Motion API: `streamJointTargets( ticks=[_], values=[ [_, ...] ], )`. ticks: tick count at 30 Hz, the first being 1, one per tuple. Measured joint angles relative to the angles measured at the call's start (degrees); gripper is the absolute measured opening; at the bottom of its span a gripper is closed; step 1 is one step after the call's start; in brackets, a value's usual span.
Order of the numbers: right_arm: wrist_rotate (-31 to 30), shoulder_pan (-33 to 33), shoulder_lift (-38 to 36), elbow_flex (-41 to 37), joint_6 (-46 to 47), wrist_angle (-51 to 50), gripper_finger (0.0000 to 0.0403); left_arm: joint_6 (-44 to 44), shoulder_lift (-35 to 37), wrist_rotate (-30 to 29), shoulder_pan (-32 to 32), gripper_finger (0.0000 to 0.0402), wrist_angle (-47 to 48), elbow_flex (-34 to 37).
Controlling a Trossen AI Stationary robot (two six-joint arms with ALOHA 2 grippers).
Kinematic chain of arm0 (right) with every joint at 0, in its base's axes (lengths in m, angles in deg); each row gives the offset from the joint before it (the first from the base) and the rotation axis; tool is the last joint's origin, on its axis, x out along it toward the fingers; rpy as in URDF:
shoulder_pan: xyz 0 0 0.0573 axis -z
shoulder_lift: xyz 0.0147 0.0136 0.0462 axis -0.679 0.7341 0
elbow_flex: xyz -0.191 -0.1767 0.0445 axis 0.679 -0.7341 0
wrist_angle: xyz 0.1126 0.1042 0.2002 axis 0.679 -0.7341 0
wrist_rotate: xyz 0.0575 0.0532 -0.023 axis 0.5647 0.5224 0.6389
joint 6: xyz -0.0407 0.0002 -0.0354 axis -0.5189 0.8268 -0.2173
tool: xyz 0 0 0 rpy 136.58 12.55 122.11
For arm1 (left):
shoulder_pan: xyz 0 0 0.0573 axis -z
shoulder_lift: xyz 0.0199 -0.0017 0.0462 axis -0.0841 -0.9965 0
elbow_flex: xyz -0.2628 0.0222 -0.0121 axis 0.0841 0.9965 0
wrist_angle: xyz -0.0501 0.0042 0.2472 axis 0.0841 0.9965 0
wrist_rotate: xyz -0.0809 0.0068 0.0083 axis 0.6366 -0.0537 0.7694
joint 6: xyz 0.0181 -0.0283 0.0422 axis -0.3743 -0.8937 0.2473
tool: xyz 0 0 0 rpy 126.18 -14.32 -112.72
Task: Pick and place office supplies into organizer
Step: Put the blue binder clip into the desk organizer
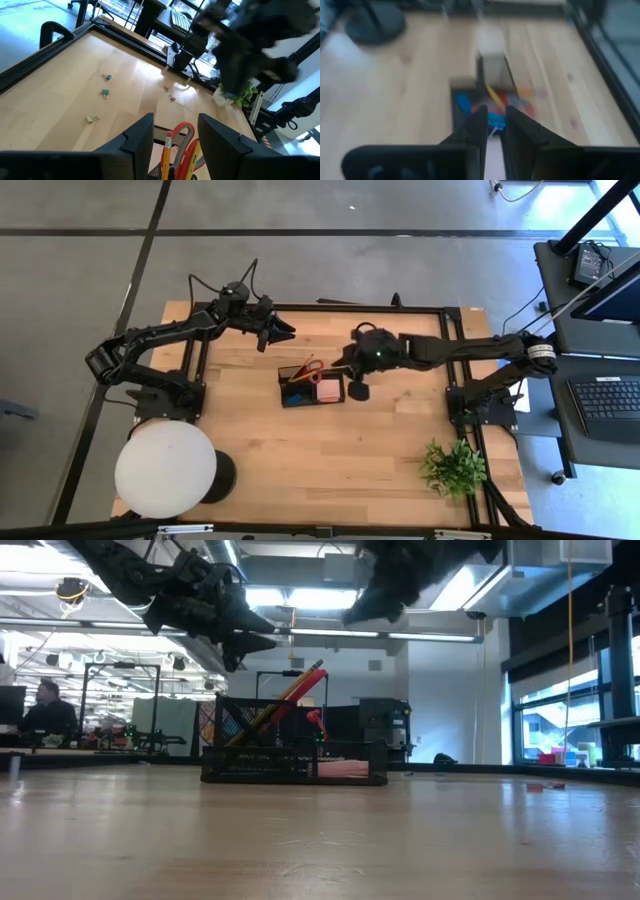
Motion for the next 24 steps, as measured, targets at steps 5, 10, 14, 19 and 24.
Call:
streamJointTargets(
  ticks=[5, 10, 14, 19, 24],
  values=[
    [-1.0, -3.8, 3.7, -0.4, -4.0, 9.2, 0.0059, 0.0, 0.0, 0.0, 0.0, 0.0147, 0.0, 0.0],
    [-3.1, -4.8, 8.2, -0.4, -5.6, 15.8, 0.0059, 1.3, 0.0, 0.0, 0.0, 0.0147, 0.0, 0.0],
    [-3.3, -4.8, 12.3, -0.4, -5.4, 21.4, 0.0059, 1.4, 0.0, 0.0, 0.0, 0.0147, 0.1, 0.0],
    [-3.2, -6.5, 17.5, -0.4, -4.3, 26.5, 0.0063, 1.5, 0.0, 0.0, 0.0, 0.0147, 0.6, 0.0],
    [-3.1, -8.9, 21.8, -0.4, -4.4, 31.2, 0.0063, 1.5, 0.0, 0.0, 0.0, 0.0147, 1.4, 0.0]
  ],
)
